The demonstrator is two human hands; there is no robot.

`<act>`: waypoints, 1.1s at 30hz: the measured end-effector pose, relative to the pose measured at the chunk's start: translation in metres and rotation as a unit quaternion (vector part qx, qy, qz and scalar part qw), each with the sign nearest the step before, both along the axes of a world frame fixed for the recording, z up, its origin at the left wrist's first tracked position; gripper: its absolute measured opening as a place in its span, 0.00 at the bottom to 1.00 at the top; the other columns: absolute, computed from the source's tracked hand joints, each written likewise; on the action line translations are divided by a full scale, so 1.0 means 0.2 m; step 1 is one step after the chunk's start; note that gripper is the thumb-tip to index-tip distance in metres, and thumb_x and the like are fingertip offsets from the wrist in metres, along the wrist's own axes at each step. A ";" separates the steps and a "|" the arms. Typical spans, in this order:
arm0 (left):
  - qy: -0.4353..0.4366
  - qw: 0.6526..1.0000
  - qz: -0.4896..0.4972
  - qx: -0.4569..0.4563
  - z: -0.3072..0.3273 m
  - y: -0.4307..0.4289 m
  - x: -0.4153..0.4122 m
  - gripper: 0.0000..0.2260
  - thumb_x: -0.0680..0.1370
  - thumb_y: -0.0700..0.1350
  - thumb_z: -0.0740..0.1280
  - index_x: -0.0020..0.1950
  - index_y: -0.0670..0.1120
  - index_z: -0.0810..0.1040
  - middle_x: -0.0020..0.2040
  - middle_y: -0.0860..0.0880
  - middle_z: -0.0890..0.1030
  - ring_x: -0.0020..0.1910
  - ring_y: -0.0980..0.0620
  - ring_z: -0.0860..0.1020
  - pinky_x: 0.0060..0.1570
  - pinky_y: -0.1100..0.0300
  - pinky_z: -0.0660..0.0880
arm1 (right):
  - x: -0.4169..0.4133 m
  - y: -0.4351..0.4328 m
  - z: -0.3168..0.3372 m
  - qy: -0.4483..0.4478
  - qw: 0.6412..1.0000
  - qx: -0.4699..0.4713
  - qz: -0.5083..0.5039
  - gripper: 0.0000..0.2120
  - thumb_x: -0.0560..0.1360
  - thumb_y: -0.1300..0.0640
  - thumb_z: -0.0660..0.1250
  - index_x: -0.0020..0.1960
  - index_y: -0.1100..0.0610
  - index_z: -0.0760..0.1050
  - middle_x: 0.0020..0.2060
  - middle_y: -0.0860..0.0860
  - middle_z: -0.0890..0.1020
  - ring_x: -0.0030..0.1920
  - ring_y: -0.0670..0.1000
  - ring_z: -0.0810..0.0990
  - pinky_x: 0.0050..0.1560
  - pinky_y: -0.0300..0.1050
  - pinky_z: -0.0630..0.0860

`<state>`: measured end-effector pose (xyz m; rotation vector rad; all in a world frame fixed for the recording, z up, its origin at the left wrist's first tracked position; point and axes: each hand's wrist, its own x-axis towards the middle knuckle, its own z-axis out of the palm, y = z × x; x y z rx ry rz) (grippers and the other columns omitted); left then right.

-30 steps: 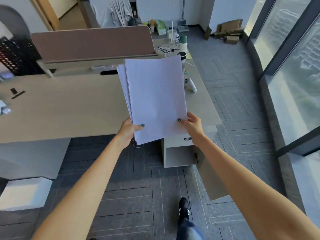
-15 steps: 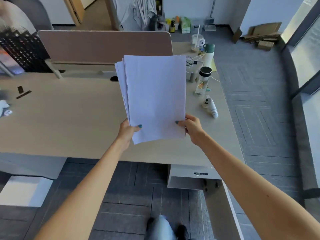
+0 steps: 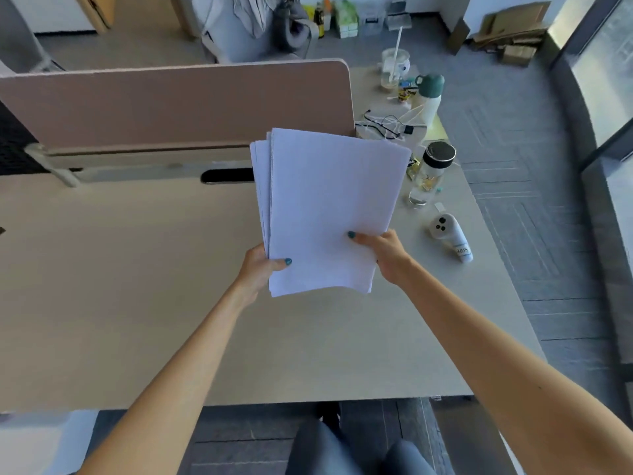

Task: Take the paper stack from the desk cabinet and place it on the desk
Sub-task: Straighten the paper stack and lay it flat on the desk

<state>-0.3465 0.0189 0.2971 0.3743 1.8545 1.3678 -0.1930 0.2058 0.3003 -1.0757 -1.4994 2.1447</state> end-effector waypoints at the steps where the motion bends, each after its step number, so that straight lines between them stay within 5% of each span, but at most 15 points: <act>1: -0.004 1.000 0.000 0.008 0.01 0.02 -0.03 0.17 0.74 0.34 0.69 0.62 0.43 0.77 0.57 0.47 0.82 0.54 0.48 0.81 0.51 0.57 0.78 | -0.02 0.01 -0.02 -0.004 1.000 0.004 -0.001 0.16 0.61 0.61 0.73 0.48 0.60 0.80 0.43 0.55 0.82 0.41 0.53 0.81 0.42 0.45 0.78; 6: -0.049 0.997 0.006 0.062 0.05 0.11 -0.18 0.11 0.74 0.37 0.71 0.55 0.48 0.81 0.53 0.51 0.85 0.55 0.51 0.83 0.52 0.57 0.78 | -0.09 0.03 -0.05 -0.011 1.000 0.019 -0.015 0.11 0.63 0.62 0.74 0.45 0.59 0.81 0.41 0.55 0.82 0.41 0.53 0.81 0.45 0.47 0.79; 13: -0.028 0.995 0.004 0.098 0.08 0.14 -0.26 0.19 0.72 0.37 0.73 0.63 0.44 0.78 0.61 0.47 0.83 0.60 0.49 0.81 0.61 0.51 0.75 | -0.12 0.09 -0.07 -0.036 0.997 0.067 0.008 0.08 0.69 0.68 0.72 0.38 0.55 0.81 0.30 0.44 0.84 0.33 0.45 0.81 0.39 0.41 0.79; 20: -0.010 0.996 -0.012 0.087 0.09 0.14 -0.20 0.19 0.72 0.36 0.72 0.63 0.43 0.77 0.61 0.46 0.83 0.59 0.49 0.81 0.58 0.53 0.76 | -0.07 0.11 -0.11 -0.069 0.996 0.064 0.010 0.03 0.67 0.68 0.71 0.40 0.64 0.80 0.39 0.57 0.80 0.41 0.53 0.77 0.43 0.48 0.74; 23: -0.008 0.996 -0.028 0.082 0.10 0.13 -0.15 0.20 0.72 0.36 0.73 0.63 0.43 0.77 0.61 0.45 0.83 0.59 0.48 0.81 0.56 0.54 0.76 | -0.03 0.12 -0.09 -0.069 0.996 0.060 0.012 0.14 0.61 0.63 0.72 0.44 0.69 0.77 0.38 0.58 0.79 0.39 0.53 0.76 0.40 0.47 0.73; 29: 0.000 0.996 -0.045 0.075 0.13 0.14 -0.11 0.21 0.68 0.39 0.74 0.61 0.44 0.78 0.60 0.44 0.83 0.59 0.45 0.81 0.59 0.44 0.76 | 0.04 0.15 -0.04 -0.028 0.998 0.044 0.036 0.15 0.62 0.60 0.76 0.48 0.60 0.82 0.46 0.57 0.84 0.46 0.54 0.82 0.50 0.51 0.78; 33: 0.026 0.994 -0.058 0.091 0.20 0.14 -0.12 0.21 0.69 0.38 0.74 0.62 0.42 0.78 0.60 0.42 0.82 0.59 0.43 0.81 0.60 0.47 0.75 | 0.08 0.17 0.04 -0.003 0.996 0.040 0.076 0.19 0.65 0.57 0.76 0.55 0.59 0.81 0.55 0.59 0.84 0.52 0.55 0.83 0.57 0.54 0.78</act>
